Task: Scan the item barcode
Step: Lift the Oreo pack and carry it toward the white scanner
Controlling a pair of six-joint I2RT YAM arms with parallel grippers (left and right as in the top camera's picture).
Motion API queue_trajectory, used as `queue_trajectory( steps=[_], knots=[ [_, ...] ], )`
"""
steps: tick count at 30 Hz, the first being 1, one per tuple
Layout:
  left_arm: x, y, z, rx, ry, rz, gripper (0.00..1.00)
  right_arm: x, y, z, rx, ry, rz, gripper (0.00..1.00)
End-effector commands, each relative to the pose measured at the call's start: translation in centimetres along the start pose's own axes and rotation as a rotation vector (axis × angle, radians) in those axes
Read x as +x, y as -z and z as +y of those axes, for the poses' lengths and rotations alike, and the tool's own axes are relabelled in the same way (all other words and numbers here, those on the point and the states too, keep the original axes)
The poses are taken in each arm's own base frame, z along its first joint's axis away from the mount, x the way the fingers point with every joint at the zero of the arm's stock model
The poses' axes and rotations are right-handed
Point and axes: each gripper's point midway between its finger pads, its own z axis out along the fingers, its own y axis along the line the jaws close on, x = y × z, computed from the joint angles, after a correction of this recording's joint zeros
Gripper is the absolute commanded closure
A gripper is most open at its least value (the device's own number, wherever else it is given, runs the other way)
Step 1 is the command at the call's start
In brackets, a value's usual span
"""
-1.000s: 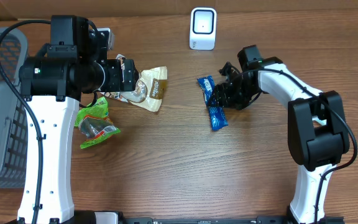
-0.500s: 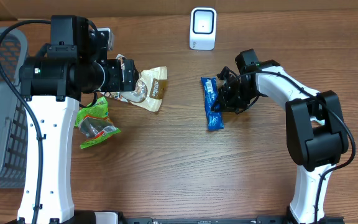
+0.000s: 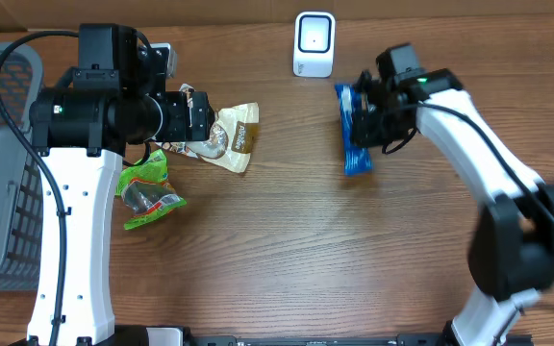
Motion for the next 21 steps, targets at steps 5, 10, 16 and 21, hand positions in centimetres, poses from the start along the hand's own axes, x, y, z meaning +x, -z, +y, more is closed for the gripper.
queue_trajectory(
  steps=[5, 10, 16, 21],
  knots=[
    [0.1, -0.2, 0.1, -0.002, 0.012, 0.007, 0.0, -3.4, 10.8, 5.3, -0.014, 0.158, -0.312, 0.96],
    [0.1, -0.2, 0.1, -0.002, 0.012, 0.007, 0.0, -3.2, 13.3, 6.8, -0.029, 0.19, -0.37, 0.96],
    [0.1, -0.2, 0.1, -0.002, 0.012, 0.007, 0.0, -2.9, 14.7, 8.7, -0.108, 0.219, -0.398, 0.96],
    [0.1, -0.2, 0.1, -0.002, 0.012, 0.007, 0.0, -3.4, 14.9, 9.4, -0.146, 0.222, -0.421, 0.96]
  ],
)
